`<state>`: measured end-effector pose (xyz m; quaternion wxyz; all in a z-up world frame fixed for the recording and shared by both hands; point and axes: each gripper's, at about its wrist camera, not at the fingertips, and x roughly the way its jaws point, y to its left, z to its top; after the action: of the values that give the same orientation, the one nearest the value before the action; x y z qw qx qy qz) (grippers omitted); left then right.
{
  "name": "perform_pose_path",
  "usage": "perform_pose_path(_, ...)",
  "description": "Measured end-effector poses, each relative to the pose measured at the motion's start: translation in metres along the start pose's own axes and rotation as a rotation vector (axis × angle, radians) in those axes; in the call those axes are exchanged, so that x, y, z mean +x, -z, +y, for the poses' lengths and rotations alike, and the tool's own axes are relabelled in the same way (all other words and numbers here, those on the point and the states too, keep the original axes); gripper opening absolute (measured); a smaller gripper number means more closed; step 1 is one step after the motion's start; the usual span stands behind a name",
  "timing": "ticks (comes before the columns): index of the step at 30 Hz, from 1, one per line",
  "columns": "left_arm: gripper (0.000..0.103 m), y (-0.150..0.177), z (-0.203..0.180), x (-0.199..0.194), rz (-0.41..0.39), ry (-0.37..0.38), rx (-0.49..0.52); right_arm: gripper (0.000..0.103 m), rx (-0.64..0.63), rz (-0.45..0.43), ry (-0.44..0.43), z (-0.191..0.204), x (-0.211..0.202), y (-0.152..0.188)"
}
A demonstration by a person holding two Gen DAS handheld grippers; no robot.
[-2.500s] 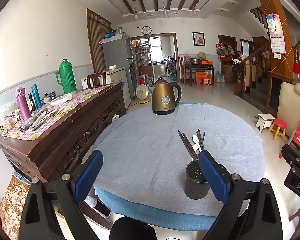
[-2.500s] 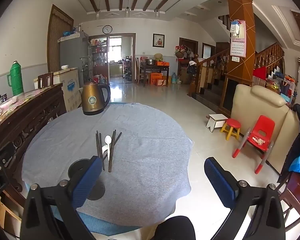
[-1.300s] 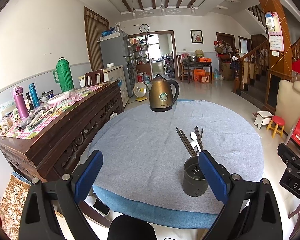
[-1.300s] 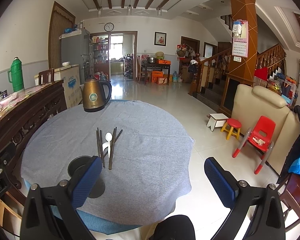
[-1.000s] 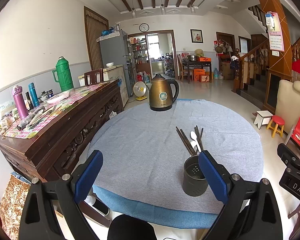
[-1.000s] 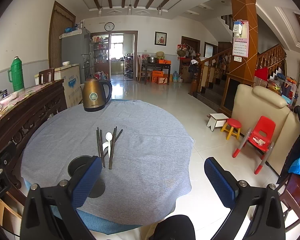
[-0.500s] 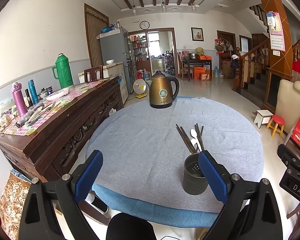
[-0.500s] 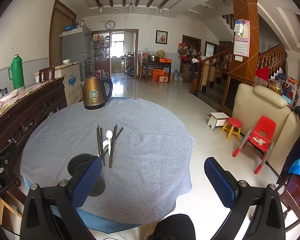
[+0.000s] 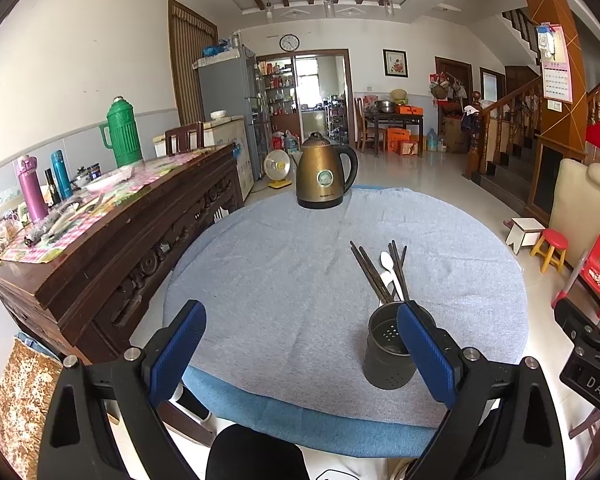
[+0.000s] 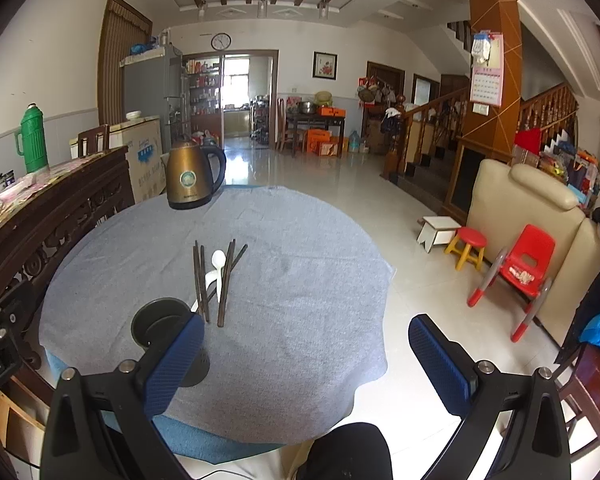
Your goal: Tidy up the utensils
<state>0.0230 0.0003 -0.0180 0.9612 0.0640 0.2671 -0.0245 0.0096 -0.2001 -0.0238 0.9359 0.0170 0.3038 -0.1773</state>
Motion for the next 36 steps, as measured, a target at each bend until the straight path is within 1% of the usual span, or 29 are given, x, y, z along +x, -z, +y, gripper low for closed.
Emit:
perform_pose_path(4,0.096,-0.006,0.006,0.031,0.064,0.027,-0.014,0.103,0.038,0.055,-0.085,-0.012,0.026,-0.002)
perform_pose_path(6,0.096,-0.012,0.012,0.053,0.105,0.049,-0.027,0.103,0.059,0.084,-0.141,-0.018,0.045,-0.006)
perform_pose_path(7,0.096,-0.017,0.017,0.071,0.144,0.068,-0.041,0.103,0.071,0.1,-0.17,-0.022,0.055,-0.007)
perform_pose_path(10,0.096,-0.03,0.026,0.112,0.214,0.099,-0.061,0.103,0.115,0.169,-0.261,-0.029,0.095,-0.017)
perform_pose_path(12,0.096,-0.041,0.028,0.142,0.256,0.114,-0.065,0.1,0.143,0.215,-0.304,-0.029,0.127,-0.025)
perform_pose_path(14,0.096,-0.052,0.027,0.178,0.287,0.119,-0.042,0.094,0.168,0.259,-0.35,-0.026,0.162,-0.036)
perform_pose_path(15,0.096,-0.055,0.026,0.188,0.294,0.125,-0.038,0.092,0.179,0.278,-0.384,-0.023,0.181,-0.043)
perform_pose_path(16,0.092,-0.06,0.023,0.206,0.31,0.133,-0.033,0.088,0.187,0.297,-0.417,-0.018,0.2,-0.049)
perform_pose_path(17,0.087,-0.064,0.021,0.217,0.322,0.158,-0.047,0.082,0.191,0.323,-0.441,-0.012,0.223,-0.057)
perform_pose_path(18,0.076,-0.068,0.019,0.232,0.34,0.179,-0.053,0.078,0.195,0.345,-0.452,-0.007,0.242,-0.063)
perform_pose_path(19,0.068,-0.072,0.016,0.249,0.366,0.212,-0.066,0.07,0.198,0.365,-0.465,-0.002,0.262,-0.07)
perform_pose_path(20,0.065,-0.075,0.013,0.262,0.386,0.242,-0.084,0.064,0.2,0.384,-0.487,0.006,0.283,-0.077)
perform_pose_path(21,0.061,-0.078,0.011,0.276,0.41,0.255,-0.091,0.061,0.196,0.406,-0.51,0.015,0.303,-0.084)
perform_pose_path(22,0.059,-0.081,0.009,0.291,0.43,0.253,-0.091,0.053,0.195,0.429,-0.527,0.024,0.324,-0.091)
perform_pose_path(23,0.059,-0.085,0.006,0.303,0.444,0.257,-0.094,0.048,0.196,0.456,-0.543,0.033,0.345,-0.096)
perform_pose_path(24,0.059,-0.089,0.002,0.315,0.456,0.27,-0.097,0.047,0.198,0.482,-0.557,0.043,0.364,-0.1)
perform_pose_path(26,0.059,-0.095,-0.003,0.339,0.499,0.292,-0.102,0.042,0.2,0.52,-0.565,0.06,0.399,-0.107)
perform_pose_path(28,0.059,-0.103,-0.01,0.362,0.531,0.306,-0.118,0.042,0.197,0.558,-0.574,0.075,0.429,-0.11)
perform_pose_path(30,0.059,-0.107,-0.013,0.384,0.565,0.297,-0.111,0.042,0.207,0.588,-0.55,0.085,0.453,-0.11)
perform_pose_path(33,0.059,-0.114,-0.018,0.415,0.605,0.298,-0.124,0.039,0.217,0.623,-0.523,0.094,0.474,-0.109)
perform_pose_path(36,0.059,-0.119,-0.026,0.446,0.648,0.304,-0.147,0.03,0.182,0.669,-0.476,0.103,0.492,-0.104)
